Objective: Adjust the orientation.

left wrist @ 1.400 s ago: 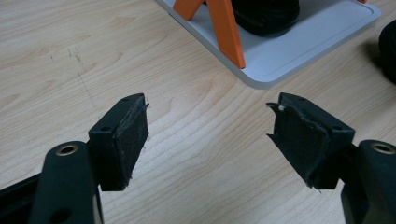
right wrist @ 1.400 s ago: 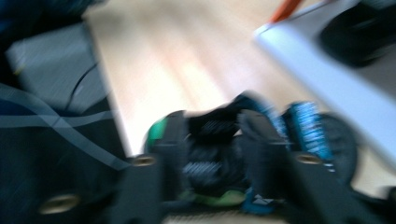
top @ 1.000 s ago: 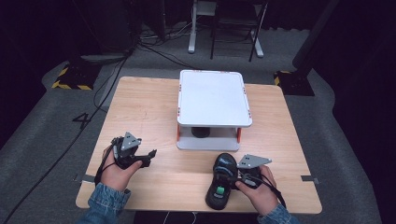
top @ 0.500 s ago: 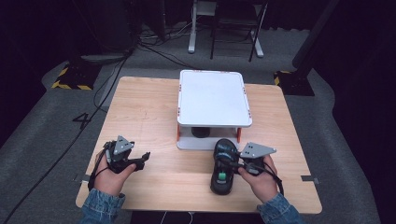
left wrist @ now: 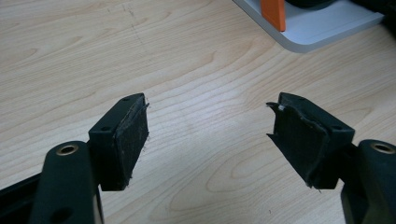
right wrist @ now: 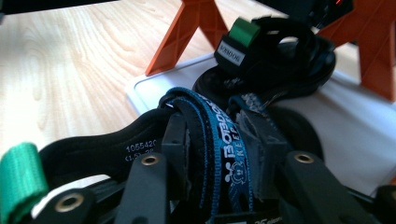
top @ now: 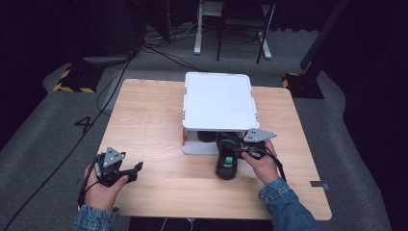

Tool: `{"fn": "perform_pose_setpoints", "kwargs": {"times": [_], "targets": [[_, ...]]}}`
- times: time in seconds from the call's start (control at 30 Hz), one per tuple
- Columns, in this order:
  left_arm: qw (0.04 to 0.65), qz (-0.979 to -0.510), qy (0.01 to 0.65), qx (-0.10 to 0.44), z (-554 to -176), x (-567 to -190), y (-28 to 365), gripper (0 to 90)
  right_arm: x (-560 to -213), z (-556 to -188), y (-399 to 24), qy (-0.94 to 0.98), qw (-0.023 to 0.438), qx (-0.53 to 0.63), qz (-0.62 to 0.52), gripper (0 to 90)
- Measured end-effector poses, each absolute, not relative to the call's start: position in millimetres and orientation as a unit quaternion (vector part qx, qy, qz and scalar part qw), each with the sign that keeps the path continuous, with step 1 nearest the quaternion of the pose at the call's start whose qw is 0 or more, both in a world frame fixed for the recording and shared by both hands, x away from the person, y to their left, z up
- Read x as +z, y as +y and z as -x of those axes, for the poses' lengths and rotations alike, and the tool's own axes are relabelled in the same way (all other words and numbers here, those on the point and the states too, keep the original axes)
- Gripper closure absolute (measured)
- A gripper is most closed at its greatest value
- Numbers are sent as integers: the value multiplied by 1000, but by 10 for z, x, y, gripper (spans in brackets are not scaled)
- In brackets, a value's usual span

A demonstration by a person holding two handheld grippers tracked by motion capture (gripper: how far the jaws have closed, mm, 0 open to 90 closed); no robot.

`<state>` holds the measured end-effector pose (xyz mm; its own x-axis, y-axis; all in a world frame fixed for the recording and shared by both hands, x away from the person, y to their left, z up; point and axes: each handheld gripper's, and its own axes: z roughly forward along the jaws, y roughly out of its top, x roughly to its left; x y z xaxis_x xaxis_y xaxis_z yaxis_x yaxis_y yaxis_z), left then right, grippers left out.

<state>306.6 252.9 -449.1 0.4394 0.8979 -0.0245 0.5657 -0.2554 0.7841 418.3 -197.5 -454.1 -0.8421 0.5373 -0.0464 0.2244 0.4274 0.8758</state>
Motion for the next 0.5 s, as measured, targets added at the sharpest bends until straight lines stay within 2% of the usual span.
{"fn": "perform_pose_setpoints", "kwargs": {"times": [0.03, 0.07, 0.1, 0.13, 0.3, 0.37, 0.43, 0.5], "targets": [[376, -762, 478, 222, -3067, -4485, 2528, 272, -4528, -4157, -1982, 829, 167, 481, -232, 509], [376, -763, 477, 222, -3068, -4481, 2524, 272, -4511, -4123, -1989, 832, 168, 474, -233, 490], [378, -763, 476, 220, -3074, -4480, 2511, 272, -4499, -4094, -1995, 830, 176, 474, -234, 415], [377, -764, 475, 221, -3083, -4477, 2505, 271, -4466, -4036, -2009, 823, 188, 480, -238, 387], [381, -770, 464, 217, -3153, -4468, 2441, 271, -4266, -3734, -2138, 796, 216, 503, -257, 389], [384, -772, 460, 212, -3198, -4474, 2400, 271, -4222, -3597, -2177, 795, 203, 504, -270, 429], [384, -777, 454, 208, -3241, -4478, 2365, 271, -4230, -3466, -2193, 802, 188, 493, -280, 404], [384, -779, 450, 206, -3280, -4476, 2324, 271, -4289, -3362, -2187, 810, 165, 477, -298, 332]]}}
